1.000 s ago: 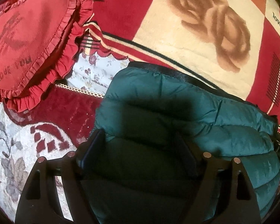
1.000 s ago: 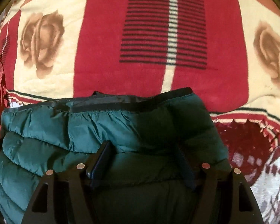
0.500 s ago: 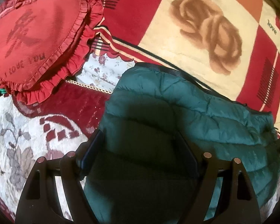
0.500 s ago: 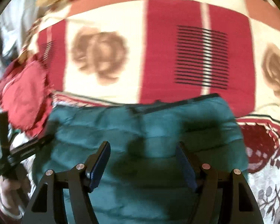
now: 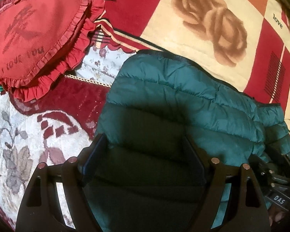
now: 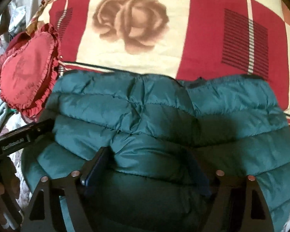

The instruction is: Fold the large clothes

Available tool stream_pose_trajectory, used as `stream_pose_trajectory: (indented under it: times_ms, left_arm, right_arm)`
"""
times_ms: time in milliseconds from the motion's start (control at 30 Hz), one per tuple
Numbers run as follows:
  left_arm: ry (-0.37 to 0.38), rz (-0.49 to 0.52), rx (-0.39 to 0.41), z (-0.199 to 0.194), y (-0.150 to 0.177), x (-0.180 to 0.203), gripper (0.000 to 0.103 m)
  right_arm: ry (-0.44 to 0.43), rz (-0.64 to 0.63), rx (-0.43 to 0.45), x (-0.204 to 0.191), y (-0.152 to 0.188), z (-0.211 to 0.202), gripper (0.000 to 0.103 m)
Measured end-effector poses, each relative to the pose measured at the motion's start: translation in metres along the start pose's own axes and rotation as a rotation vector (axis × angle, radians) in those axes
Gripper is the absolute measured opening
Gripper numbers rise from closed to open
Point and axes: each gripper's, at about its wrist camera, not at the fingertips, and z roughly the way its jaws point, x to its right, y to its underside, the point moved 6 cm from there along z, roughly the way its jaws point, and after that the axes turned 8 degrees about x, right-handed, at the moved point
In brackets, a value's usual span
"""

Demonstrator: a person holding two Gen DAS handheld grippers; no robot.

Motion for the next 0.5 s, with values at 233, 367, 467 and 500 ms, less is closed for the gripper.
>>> stream_pose_trajectory:
  times_ms: [233,367,467,500]
  left_arm:
    - [0.028,-0.008,-0.013,0.000,0.001,-0.005,0.082]
    - [0.088,-0.053,-0.039,-0.009,-0.008,-0.019,0.082]
    - [0.165,-0.108,-0.036,-0.019,-0.015,-0.031,0.082]
    - [0.206,-0.137,-0.042,-0.020,-0.017,-0.035,0.082]
  right_arm:
    - [-0.016,0.012,-0.029,0.000,-0.008,-0.014,0.083]
    - [-0.041,0.032,0.010,0.021,-0.016,-0.050,0.087]
    - [-0.061,0.068,0.050,0.052,-0.024,-0.083,0.103]
    - [-0.063,0.093,0.051,0.066,-0.026,-0.094,0.103]
